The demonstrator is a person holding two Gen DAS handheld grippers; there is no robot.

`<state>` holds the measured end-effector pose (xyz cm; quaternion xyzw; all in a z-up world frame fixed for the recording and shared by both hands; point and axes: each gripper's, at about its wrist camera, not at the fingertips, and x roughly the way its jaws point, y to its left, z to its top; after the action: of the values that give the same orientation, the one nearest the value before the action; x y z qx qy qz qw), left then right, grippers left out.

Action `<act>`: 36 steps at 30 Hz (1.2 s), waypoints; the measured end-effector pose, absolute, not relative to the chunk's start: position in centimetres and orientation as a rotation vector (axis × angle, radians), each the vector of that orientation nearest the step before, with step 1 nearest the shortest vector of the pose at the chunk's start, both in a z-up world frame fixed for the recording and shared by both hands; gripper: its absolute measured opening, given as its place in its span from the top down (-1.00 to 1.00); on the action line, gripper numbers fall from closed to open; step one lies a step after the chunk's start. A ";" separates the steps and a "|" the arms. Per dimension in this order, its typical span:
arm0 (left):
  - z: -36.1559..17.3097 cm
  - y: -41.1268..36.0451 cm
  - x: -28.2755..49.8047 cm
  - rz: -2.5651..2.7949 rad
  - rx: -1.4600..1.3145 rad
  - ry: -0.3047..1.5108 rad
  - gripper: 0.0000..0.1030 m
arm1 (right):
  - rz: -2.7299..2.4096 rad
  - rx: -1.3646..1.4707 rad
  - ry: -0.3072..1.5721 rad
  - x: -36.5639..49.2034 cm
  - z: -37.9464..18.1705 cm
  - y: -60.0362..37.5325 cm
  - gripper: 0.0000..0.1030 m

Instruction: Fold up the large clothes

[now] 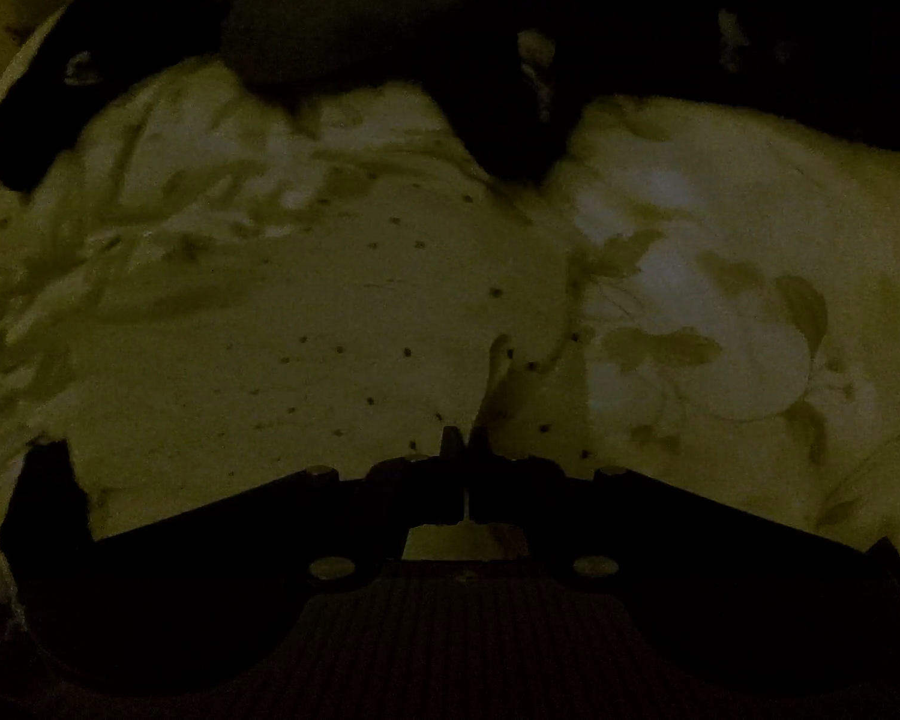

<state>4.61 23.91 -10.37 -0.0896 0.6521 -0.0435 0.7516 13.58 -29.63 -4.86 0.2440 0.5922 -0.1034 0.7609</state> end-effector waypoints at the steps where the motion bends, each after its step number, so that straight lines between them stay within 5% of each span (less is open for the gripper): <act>1: -10.5 24.1 4.7 -0.091 -0.196 1.425 -1.00 | -0.259 0.529 1.290 13.5 -5.4 -29.8 0.94; 6: -10.7 24.2 5.0 -0.087 -0.177 1.415 -1.00 | -0.325 0.559 1.327 12.8 -6.5 -29.8 0.86; 12: -10.3 23.3 5.3 -0.115 -0.116 1.397 -1.00 | -0.381 0.357 1.309 12.1 -6.0 -27.4 0.18; 22: -8.1 20.3 4.8 -0.188 0.135 1.284 -1.00 | -0.210 0.210 1.154 6.5 1.4 -23.8 -0.34; 36: -6.6 17.2 0.2 -0.296 0.311 1.209 -1.00 | -0.123 -0.140 1.134 -9.4 7.5 -22.7 -0.25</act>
<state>0.24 17.24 -6.58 0.1449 0.5640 -0.1379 0.8012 -9.41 -22.74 7.47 -0.0660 0.5365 -0.0584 0.8393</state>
